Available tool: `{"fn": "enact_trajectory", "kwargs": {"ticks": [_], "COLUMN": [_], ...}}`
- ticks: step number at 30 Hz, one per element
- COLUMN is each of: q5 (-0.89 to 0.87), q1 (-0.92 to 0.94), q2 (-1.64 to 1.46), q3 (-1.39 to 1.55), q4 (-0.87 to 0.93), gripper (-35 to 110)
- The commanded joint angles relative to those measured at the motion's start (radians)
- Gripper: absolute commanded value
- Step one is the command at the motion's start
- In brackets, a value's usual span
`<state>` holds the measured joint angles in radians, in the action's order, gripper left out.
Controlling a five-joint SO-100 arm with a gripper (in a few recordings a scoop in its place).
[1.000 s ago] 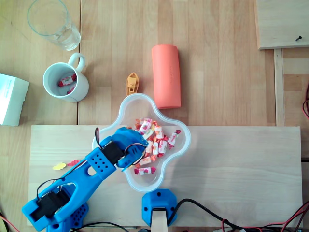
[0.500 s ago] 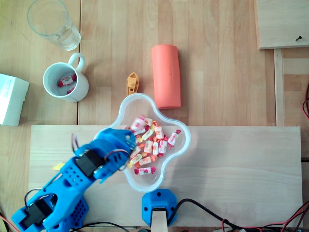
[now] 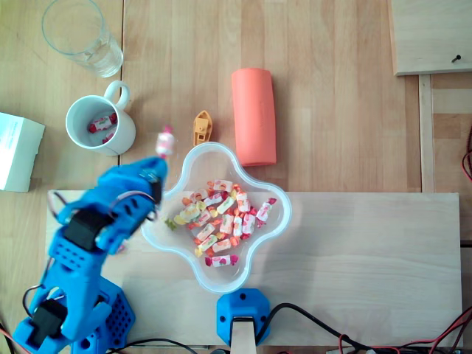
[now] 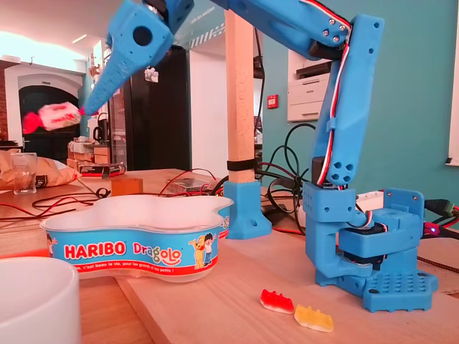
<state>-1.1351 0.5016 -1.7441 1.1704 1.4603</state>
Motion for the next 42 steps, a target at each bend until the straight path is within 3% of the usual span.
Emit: {"fn": "enact_trajectory", "kwargs": {"ticks": [1,17,42], "q5": [-0.015,-0.028,-0.029], "q1": [-0.069,-0.370,-0.440], "q2": [-0.061,0.051,0.267], "q3": [-0.043,-0.034,-0.052], "q4": [0.005,0.003,-0.021], "gripper": [-2,-2,-2]}}
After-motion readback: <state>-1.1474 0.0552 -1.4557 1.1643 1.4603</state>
